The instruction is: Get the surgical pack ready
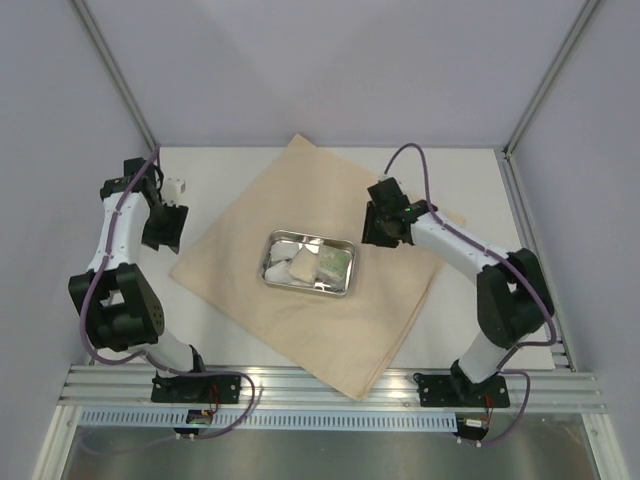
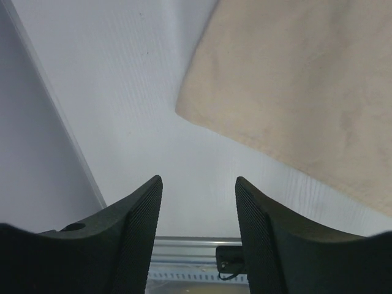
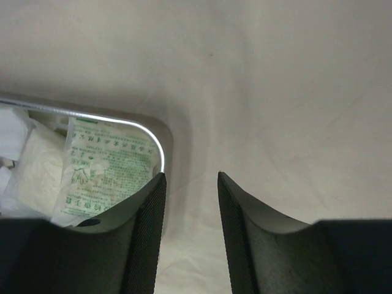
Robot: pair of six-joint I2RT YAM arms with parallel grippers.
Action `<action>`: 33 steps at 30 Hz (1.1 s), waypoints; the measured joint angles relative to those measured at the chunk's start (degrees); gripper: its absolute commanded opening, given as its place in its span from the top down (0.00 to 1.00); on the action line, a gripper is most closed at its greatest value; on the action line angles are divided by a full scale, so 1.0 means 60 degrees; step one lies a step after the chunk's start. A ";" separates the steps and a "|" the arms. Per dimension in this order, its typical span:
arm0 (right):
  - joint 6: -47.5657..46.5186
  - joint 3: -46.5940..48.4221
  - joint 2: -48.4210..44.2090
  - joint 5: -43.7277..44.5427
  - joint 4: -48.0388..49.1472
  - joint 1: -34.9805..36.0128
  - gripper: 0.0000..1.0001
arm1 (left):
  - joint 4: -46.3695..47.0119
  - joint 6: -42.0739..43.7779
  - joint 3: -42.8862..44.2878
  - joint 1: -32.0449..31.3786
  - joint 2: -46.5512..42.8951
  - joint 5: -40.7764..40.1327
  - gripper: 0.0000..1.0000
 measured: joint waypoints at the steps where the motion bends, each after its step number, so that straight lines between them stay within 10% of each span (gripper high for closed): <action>1: -0.0080 0.0193 0.0401 -0.0109 -0.0127 0.0237 0.60 | 0.0062 0.0007 -0.0040 0.0102 0.0149 0.0036 0.41; 13: -0.0168 0.0627 0.1504 -0.1348 -0.0277 0.0729 0.63 | 0.1071 -0.0040 -0.1096 0.0565 0.1778 0.0051 0.37; 22: -0.0583 0.0769 0.2328 -0.1468 -0.0543 0.0892 0.95 | 0.1435 -0.0102 -0.1166 0.0565 0.2397 0.0255 0.37; 33: -0.2138 0.1395 0.2514 -0.0601 -0.1395 0.0299 0.98 | 0.1512 -0.0109 -0.1166 0.0568 0.2397 0.0361 0.37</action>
